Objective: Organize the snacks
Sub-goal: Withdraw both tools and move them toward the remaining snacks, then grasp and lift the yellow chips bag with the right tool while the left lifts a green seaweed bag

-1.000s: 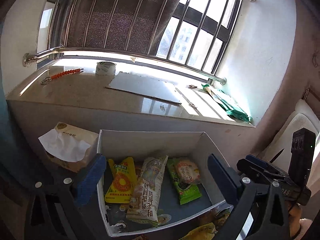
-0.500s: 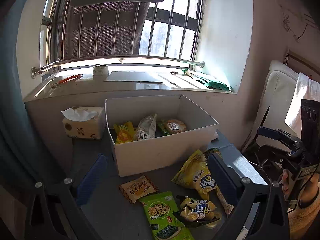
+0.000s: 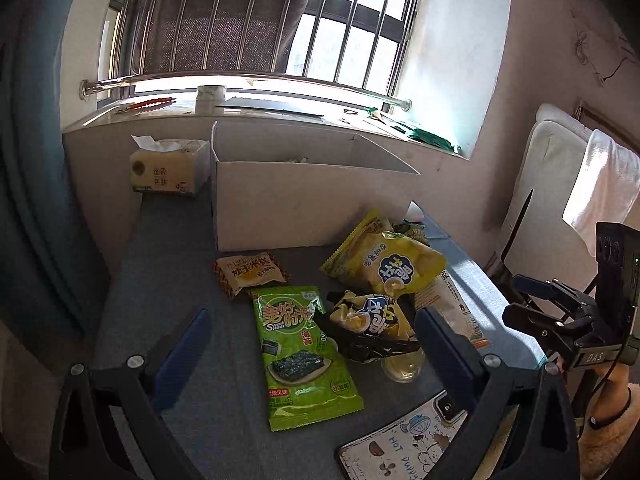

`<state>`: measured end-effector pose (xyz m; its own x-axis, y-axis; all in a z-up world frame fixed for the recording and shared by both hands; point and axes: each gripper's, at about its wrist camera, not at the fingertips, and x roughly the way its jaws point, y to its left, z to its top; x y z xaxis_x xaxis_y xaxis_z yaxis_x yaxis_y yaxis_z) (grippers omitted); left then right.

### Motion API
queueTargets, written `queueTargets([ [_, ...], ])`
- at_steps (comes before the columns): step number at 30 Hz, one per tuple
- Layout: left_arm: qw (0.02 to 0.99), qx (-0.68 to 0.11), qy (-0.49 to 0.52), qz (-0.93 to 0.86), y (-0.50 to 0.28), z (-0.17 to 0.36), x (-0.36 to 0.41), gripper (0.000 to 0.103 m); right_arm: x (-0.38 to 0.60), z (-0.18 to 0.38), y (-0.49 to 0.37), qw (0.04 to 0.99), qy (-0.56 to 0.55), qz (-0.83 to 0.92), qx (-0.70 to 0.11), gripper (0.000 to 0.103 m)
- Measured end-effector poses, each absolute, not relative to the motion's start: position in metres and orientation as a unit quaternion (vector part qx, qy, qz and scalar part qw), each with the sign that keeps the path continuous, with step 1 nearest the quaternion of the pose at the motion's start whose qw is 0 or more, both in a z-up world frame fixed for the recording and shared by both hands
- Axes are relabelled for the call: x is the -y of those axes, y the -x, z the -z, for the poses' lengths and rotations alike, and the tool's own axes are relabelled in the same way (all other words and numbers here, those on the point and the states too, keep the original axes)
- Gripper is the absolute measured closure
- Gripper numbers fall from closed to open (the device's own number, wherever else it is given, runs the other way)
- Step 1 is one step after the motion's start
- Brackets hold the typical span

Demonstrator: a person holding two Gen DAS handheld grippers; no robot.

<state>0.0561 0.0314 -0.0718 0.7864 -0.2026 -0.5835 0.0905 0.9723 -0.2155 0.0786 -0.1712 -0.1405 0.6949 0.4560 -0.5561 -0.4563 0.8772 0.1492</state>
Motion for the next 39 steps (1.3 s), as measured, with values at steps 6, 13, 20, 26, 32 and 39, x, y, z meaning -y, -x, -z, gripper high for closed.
queueTargets([
  [6, 0.937, -0.326, 0.096, 0.077, -0.058, 0.077, -0.036, 0.0, 0.148, 0.145, -0.109, 0.912, 0.045, -0.257, -0.316, 0.0],
  [13, 0.933, -0.333, 0.11, 0.081, -0.058, 0.084, -0.04, 0.0, 0.112, 0.147, -0.164, 0.894, 0.086, -0.278, -0.34, 0.0],
  [20, 0.929, -0.342, 0.12, 0.08, -0.06, 0.092, -0.045, 0.0, 0.089, 0.163, -0.212, 0.86, 0.1, -0.303, -0.398, 0.0],
  [26, 0.925, -0.348, 0.13, 0.079, -0.063, 0.097, -0.05, 0.0, 0.079, 0.18, -0.228, 0.834, 0.105, -0.318, -0.438, 0.01],
  [32, 0.919, -0.359, 0.145, 0.074, -0.066, 0.106, -0.057, 0.0, 0.082, 0.162, -0.215, 0.852, 0.108, -0.322, -0.399, 0.07],
  [39, 0.908, -0.387, 0.136, 0.087, -0.071, 0.115, -0.05, 0.0, 0.112, 0.109, -0.18, 0.89, 0.072, -0.315, -0.323, 0.07],
])
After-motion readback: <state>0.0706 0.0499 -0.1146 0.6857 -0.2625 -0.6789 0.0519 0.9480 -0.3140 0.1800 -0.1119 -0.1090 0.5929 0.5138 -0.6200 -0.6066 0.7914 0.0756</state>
